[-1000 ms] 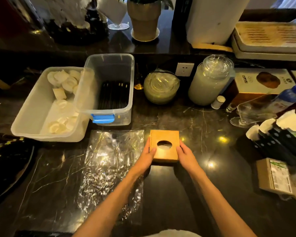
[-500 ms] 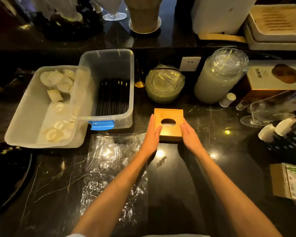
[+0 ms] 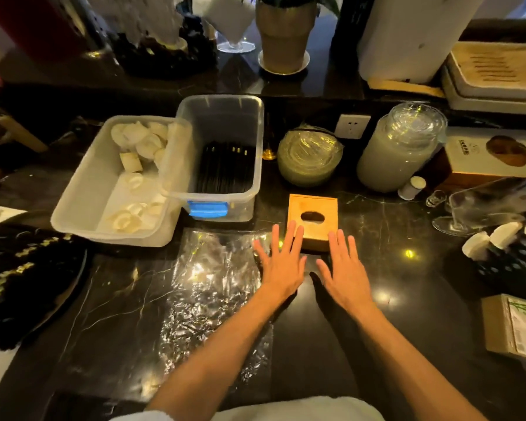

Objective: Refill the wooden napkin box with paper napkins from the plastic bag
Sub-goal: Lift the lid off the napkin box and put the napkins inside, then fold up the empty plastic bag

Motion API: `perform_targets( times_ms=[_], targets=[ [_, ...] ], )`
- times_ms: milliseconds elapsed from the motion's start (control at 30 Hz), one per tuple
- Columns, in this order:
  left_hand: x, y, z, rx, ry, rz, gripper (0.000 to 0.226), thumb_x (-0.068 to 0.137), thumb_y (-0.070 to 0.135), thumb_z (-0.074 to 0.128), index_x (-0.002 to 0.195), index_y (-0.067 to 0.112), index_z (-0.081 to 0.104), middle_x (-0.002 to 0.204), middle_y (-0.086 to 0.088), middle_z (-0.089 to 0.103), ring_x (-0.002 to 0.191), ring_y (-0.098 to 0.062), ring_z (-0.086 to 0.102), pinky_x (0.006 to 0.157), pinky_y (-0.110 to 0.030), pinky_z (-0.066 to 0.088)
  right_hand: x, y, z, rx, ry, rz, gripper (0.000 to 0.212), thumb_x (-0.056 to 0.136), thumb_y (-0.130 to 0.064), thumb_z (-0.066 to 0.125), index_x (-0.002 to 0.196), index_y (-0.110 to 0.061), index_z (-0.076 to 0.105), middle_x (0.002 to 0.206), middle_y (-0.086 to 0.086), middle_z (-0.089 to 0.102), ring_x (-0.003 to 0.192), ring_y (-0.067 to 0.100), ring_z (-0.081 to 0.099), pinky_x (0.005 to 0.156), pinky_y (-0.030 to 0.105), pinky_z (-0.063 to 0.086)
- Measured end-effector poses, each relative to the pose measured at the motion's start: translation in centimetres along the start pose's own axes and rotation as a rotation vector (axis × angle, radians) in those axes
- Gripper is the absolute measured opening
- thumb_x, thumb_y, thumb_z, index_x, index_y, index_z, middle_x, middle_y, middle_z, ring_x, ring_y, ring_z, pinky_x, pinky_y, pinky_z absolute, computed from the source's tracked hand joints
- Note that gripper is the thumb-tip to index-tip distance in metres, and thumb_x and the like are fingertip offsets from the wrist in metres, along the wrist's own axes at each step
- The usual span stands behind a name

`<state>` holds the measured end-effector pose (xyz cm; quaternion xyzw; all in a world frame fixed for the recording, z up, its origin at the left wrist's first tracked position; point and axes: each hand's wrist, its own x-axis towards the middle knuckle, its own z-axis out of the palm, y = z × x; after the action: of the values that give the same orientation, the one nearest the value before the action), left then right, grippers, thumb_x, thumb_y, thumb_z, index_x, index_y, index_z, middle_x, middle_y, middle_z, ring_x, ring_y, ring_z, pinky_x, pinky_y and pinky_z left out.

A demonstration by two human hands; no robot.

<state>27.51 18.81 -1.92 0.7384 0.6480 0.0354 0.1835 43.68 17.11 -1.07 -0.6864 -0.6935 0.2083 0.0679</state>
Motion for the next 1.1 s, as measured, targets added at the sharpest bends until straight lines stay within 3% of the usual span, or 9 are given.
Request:
perform_targets(
  times_ms=[167, 300, 367, 467, 533, 633, 800, 967, 1100],
  targets=[
    [-1.1, -1.0, -4.1, -0.159, 0.110, 0.106, 0.048, 0.100, 0.024, 0.038, 0.147, 0.015, 0.031, 0.149, -0.010, 0.041, 0.142, -0.032, 0.029, 0.117, -0.058, 0.016, 1.0, -0.2, -2.2, 0.066, -0.021, -0.025, 0.061, 0.101, -0.037, 0.043, 0.154, -0.014, 0.023, 0.163, 0.008, 0.017, 0.151, 0.031, 0.008, 0.116, 0.052, 0.026],
    [-4.6, -6.7, -6.1, -0.265, 0.195, -0.096, 0.025, 0.098, 0.015, 0.040, 0.114, 0.009, 0.058, 0.107, -0.018, 0.067, 0.102, -0.037, 0.062, 0.088, -0.048, 0.048, -0.5, -3.8, -1.4, 0.242, 0.285, 0.011, 0.023, 0.098, -0.021, 0.052, 0.118, -0.013, 0.060, 0.117, 0.013, 0.066, 0.113, 0.031, 0.059, 0.090, 0.044, 0.049],
    [-7.4, -11.1, -6.0, -0.233, 0.220, -0.276, 0.021, 0.095, 0.013, 0.042, 0.106, 0.009, 0.060, 0.105, -0.015, 0.068, 0.099, -0.034, 0.062, 0.084, -0.045, 0.049, -1.8, -5.8, 0.8, 0.364, 0.191, 0.109, 0.016, 0.096, -0.017, 0.054, 0.107, -0.011, 0.065, 0.104, 0.014, 0.071, 0.098, 0.033, 0.065, 0.083, 0.042, 0.050],
    [-12.0, -17.8, -5.2, -0.070, 0.157, -0.551, 0.031, 0.092, 0.012, 0.046, 0.123, 0.011, 0.052, 0.124, -0.011, 0.058, 0.115, -0.031, 0.052, 0.094, -0.040, 0.042, -2.6, -8.3, 4.5, 0.503, -0.138, 0.352, 0.022, 0.095, -0.015, 0.059, 0.108, -0.002, 0.070, 0.096, 0.018, 0.071, 0.085, 0.027, 0.064, 0.082, 0.041, 0.051],
    [-13.8, -20.9, -4.6, -0.064, 0.059, -0.645, 0.034, 0.095, 0.015, 0.047, 0.128, 0.010, 0.046, 0.133, -0.012, 0.051, 0.121, -0.031, 0.047, 0.100, -0.039, 0.041, -3.1, -9.7, 6.2, 0.625, -0.265, 0.481, 0.025, 0.093, -0.015, 0.062, 0.109, 0.003, 0.069, 0.083, 0.015, 0.065, 0.073, 0.024, 0.057, 0.070, 0.039, 0.050],
    [-14.5, -23.7, -4.6, -0.300, -0.023, -0.663, 0.031, 0.094, 0.016, 0.057, 0.123, 0.008, 0.050, 0.130, -0.014, 0.050, 0.117, -0.031, 0.051, 0.099, -0.042, 0.045, -3.6, -12.1, 7.5, 0.741, -0.301, 0.607, 0.023, 0.090, -0.010, 0.067, 0.105, 0.006, 0.069, 0.072, 0.011, 0.061, 0.059, 0.016, 0.051, 0.054, 0.026, 0.040],
    [-14.0, -25.9, -5.9, -0.723, -0.049, -0.749, 0.039, 0.085, 0.011, 0.070, 0.120, 0.005, 0.052, 0.119, -0.013, 0.062, 0.110, -0.030, 0.059, 0.091, -0.037, 0.049, -5.0, -14.9, 8.1, 0.822, -0.199, 0.706, 0.018, 0.084, 0.001, 0.071, 0.101, 0.000, 0.064, 0.065, 0.008, 0.055, 0.056, 0.015, 0.048, 0.051, 0.024, 0.037],
    [-14.0, -26.7, -8.2, -0.971, -0.118, -0.607, 0.015, 0.083, -0.007, 0.066, 0.092, 0.002, 0.058, 0.082, -0.011, 0.059, 0.080, -0.024, 0.060, 0.069, -0.030, 0.049, -6.7, -17.2, 5.6, 0.962, -0.172, 0.653, 0.013, 0.090, 0.007, 0.059, 0.083, -0.003, 0.060, 0.070, 0.012, 0.056, 0.052, 0.013, 0.056, 0.046, 0.022, 0.046],
    [-11.9, -26.6, -16.5, -1.200, -0.150, -0.273, 0.011, 0.082, 0.004, 0.072, 0.089, 0.009, 0.066, 0.070, -0.001, 0.062, 0.061, -0.008, 0.057, 0.055, -0.019, 0.047, -5.3, -18.4, -3.2, 1.105, -0.089, 0.325, 0.009, 0.091, -0.005, 0.064, 0.099, -0.001, 0.063, 0.081, 0.012, 0.068, 0.070, 0.018, 0.065, 0.058, 0.024, 0.057]
  ],
)
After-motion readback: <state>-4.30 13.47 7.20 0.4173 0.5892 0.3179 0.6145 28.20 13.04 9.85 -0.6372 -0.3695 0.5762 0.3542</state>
